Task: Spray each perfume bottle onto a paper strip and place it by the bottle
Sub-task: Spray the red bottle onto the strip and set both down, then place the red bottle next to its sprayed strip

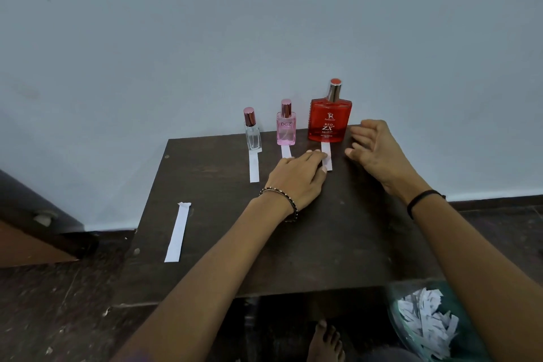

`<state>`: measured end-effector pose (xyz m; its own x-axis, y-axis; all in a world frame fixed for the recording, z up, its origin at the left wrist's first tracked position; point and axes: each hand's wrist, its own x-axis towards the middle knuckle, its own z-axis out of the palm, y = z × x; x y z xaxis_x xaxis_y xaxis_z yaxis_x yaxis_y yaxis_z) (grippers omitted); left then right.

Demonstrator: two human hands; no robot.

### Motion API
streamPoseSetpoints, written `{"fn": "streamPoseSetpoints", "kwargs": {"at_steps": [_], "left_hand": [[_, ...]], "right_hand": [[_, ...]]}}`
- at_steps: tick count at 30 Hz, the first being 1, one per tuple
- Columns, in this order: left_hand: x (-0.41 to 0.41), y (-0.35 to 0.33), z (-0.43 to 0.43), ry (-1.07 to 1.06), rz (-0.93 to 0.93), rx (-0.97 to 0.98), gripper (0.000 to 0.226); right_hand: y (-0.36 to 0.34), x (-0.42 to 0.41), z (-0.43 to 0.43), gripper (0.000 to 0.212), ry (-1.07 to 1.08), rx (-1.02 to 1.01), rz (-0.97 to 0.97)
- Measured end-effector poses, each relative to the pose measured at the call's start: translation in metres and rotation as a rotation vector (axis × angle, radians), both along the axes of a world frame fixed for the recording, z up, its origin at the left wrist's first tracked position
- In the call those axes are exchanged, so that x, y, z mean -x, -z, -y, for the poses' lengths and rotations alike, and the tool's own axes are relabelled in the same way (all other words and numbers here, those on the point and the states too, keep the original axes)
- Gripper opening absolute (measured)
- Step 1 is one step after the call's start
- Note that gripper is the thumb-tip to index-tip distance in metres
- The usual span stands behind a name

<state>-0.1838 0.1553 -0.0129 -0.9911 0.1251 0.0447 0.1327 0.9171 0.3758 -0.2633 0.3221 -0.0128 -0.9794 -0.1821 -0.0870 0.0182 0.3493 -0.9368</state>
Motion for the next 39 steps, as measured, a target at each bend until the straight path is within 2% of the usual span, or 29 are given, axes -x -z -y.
{"fn": "streamPoseSetpoints", "kwargs": {"at_steps": [11,22,28,32,36,39], "left_hand": [[-0.069,-0.031,-0.004,-0.041,0.018,0.026,0.042],[-0.143,-0.029,0.07,-0.204,-0.043,-0.038,0.03],[-0.183,-0.026,0.14,-0.364,-0.056,0.032,0.044],[-0.206,-0.02,0.163,-0.427,-0.021,-0.027,0.051],[-0.217,-0.015,0.174,-0.441,0.005,-0.135,0.052],[-0.22,-0.015,0.175,-0.439,0.038,-0.142,0.052]], "right_hand": [[-0.007,-0.095,0.012,0.064,0.074,-0.097,-0.034],[-0.019,-0.176,0.098,0.045,-0.292,-0.158,-0.145],[-0.014,-0.201,0.155,0.036,-0.499,-0.309,-0.252],[-0.011,-0.222,0.184,0.034,-0.553,-0.437,-0.304],[-0.01,-0.24,0.197,0.035,-0.555,-0.476,-0.319],[-0.014,-0.249,0.197,0.033,-0.559,-0.473,-0.275]]}}
